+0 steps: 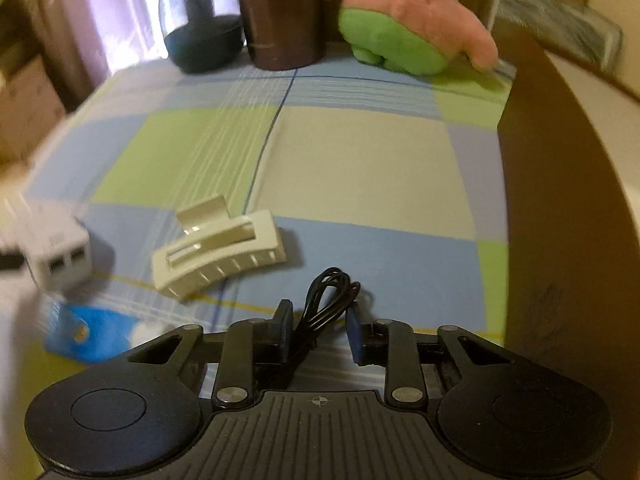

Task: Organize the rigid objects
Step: 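Close the left gripper on the white router while the right gripper holds the black cable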

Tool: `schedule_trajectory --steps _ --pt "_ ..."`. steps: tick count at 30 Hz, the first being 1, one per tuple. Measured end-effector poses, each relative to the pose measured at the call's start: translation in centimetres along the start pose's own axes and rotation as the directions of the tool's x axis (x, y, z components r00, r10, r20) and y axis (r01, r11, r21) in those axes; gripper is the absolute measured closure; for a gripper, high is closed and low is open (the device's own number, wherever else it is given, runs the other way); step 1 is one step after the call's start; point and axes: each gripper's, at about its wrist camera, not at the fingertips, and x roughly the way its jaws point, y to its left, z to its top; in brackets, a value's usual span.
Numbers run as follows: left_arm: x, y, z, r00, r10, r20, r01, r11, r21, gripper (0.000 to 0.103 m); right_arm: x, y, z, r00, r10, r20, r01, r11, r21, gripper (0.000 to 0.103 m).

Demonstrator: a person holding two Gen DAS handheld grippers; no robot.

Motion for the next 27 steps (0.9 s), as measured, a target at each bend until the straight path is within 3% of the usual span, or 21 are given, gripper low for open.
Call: schedule_trajectory --steps 3,9,12,15,18,22,27 --pt "-0.1 0.7 0.3 1.0 -0.002 -0.008 0.002 1.0 -0.017 0.069 0.3 -0.1 -0.4 0.998 -0.063 -0.016 0.062 0.997 -0.043 0.086" --pt "-1.1 1.9 0.0 0.998 -0.069 -0.005 0.067 0.987 -0.143 0.069 0.4 -0.5 -0.4 0.999 -0.042 -0.012 0.042 0.999 -0.028 0.086" --pt "-1.1 2.3 0.3 0.998 -0.062 0.01 0.062 0.983 -0.175 0.07 0.5 -0.4 -0.2 0.999 -0.039 -0.011 0.039 0.999 -0.02 0.086" --pt "-0.7 3.2 0.6 0.998 -0.065 0.003 0.064 0.973 -0.224 0.082 0.8 -0.7 0.1 0.999 -0.032 -0.013 0.032 0.999 -0.012 0.086" --pt "-0.3 4.3 0.9 0.995 -0.104 0.006 0.101 0.955 -0.277 0.086 0.8 -0.7 0.0 1.0 -0.027 -0.012 0.027 1.0 -0.013 0.086" --pt "0.3 5.5 2.0 0.995 -0.099 0.022 0.101 0.96 -0.262 0.09 0.9 -0.8 0.0 1.0 -0.022 -0.012 0.021 1.0 -0.016 0.086" --pt "1.3 6.9 4.2 0.998 -0.049 0.033 0.056 0.971 -0.231 0.088 0.9 -1.0 0.0 1.0 -0.015 -0.009 0.015 1.0 -0.003 0.086"
